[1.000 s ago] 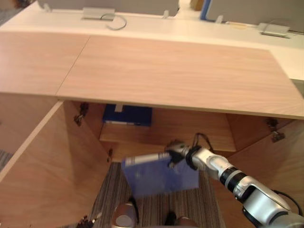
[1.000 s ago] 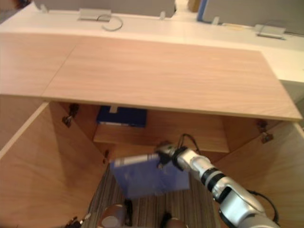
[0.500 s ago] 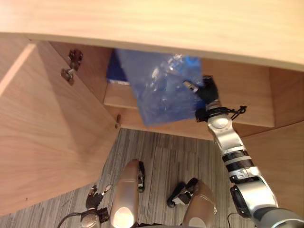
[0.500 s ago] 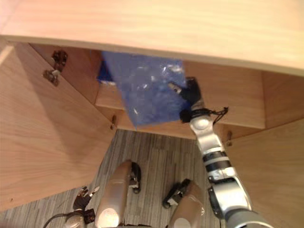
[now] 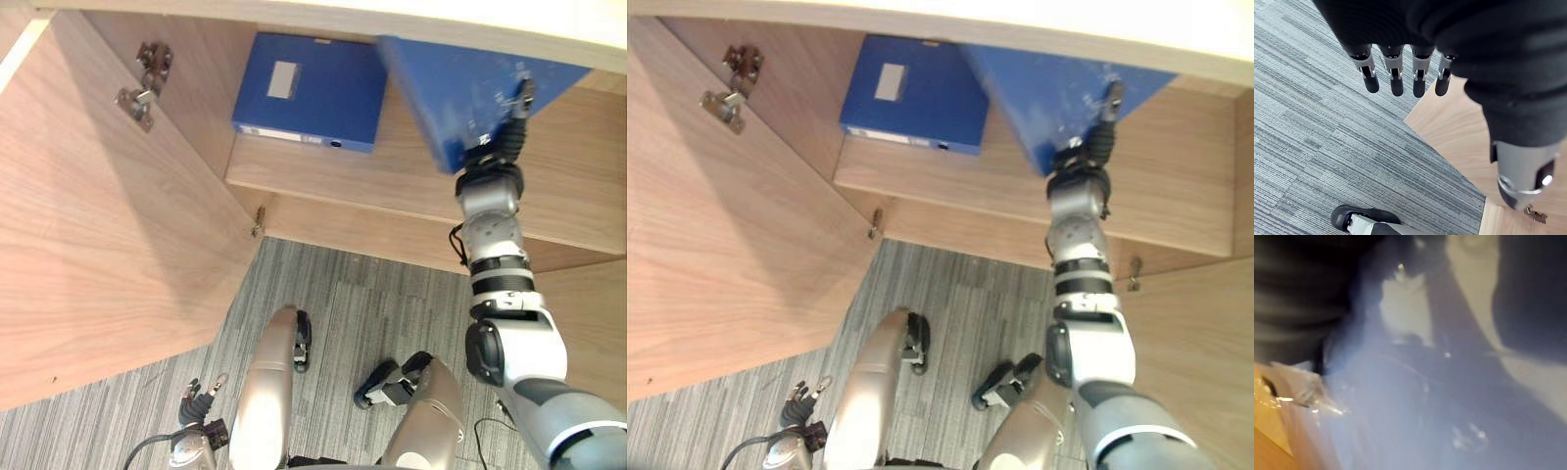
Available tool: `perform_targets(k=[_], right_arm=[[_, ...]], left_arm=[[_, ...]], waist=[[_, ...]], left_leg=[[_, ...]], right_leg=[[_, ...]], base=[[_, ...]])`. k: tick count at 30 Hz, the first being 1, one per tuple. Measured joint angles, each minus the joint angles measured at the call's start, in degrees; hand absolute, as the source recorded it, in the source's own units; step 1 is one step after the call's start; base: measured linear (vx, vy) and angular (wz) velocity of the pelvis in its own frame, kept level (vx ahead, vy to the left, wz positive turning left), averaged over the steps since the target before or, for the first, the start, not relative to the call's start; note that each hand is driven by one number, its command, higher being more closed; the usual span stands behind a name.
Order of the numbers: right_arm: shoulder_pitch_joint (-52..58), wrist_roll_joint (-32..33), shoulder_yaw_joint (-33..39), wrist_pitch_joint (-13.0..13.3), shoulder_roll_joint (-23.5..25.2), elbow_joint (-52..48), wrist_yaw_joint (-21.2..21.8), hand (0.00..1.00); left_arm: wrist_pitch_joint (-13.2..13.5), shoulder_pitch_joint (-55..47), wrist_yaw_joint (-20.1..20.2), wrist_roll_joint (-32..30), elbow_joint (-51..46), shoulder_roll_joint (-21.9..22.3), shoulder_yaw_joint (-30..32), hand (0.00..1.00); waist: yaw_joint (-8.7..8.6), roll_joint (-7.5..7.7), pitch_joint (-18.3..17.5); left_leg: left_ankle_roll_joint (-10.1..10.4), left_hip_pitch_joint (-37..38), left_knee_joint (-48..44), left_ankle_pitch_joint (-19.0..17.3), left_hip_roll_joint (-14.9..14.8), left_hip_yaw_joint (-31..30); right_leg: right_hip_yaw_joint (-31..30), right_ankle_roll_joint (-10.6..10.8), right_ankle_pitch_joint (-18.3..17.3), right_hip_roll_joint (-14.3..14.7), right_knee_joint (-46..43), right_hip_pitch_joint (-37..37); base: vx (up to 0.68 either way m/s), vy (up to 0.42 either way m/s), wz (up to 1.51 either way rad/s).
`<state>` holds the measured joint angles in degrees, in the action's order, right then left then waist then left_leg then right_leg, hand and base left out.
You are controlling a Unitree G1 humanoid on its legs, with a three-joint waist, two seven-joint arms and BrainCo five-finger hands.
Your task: Walk over to the cabinet, pick up the folder, carry it to the office cabinet, place the folder inside the office cabinet, then close the office cabinet door
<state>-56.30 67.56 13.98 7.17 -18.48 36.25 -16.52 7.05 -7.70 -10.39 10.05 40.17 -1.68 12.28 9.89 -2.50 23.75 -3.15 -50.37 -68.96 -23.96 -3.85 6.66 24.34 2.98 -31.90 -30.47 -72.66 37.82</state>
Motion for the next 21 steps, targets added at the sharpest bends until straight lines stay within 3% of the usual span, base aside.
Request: perform_targets(k=[1,3,8,17,21], right_arm=[[-0.7,2.1,1.0,1.0,0.0,0.1,-0.1,1.00],[-4.2,7.2,4.7,5.4,-0.7,2.8,-0.9,1.00],[-8.0,9.9,6.4,7.7,-3.6,6.3,-4.5,1.00],[-16.9,9.8,5.6,6.3,-7.5,13.5,-8.3,1.00],[-19.2,9.8,4.4,5.6,-8.6,14.9,-8.6,1.00]], left_arm=[[0.0,0.0,0.0,0.0,-0.3,0.3,-0.1,0.00],[-0.2,0.0,-0.5,0.0,-0.5,0.9,-0.2,0.00],[-1.0,0.0,-1.8,0.0,-0.8,1.2,-0.1,0.00],[-1.7,0.2,-3.8,0.0,-2.7,1.3,1.1,0.00],[-1.8,1.1,-5.4,2.5,-2.8,1.1,5.7,0.00]], waist=[[0.22,-0.21,0.1],[0.50,-0.60,0.2],[0.68,-0.97,0.4],[0.68,-3.60,1.2],[0.50,-4.13,1.3]], left_leg=[[0.0,-0.1,0.0,0.0,0.2,-0.1],[0.0,-0.4,0.0,0.3,1.0,-0.2],[0.1,-0.7,0.0,0.4,1.3,-0.4],[0.1,-3.2,-1.0,1.2,1.6,-0.9],[0.3,-5.0,-1.4,1.7,1.5,-0.9]], right_leg=[[0.2,0.1,0.0,-0.2,0.0,-0.1],[0.5,0.3,-0.2,-1.1,-0.4,-0.2],[0.8,0.4,-0.4,-1.2,-0.4,-0.2],[0.6,-0.2,-0.7,-1.8,-2.2,2.0],[0.1,-0.6,-0.9,-1.8,-3.3,4.2]], base=[[0.05,-0.012,0.23],[0.04,-0.013,0.19],[0.01,-0.004,0.02],[0.01,-0.024,0.04],[0.00,-0.016,0.01]])
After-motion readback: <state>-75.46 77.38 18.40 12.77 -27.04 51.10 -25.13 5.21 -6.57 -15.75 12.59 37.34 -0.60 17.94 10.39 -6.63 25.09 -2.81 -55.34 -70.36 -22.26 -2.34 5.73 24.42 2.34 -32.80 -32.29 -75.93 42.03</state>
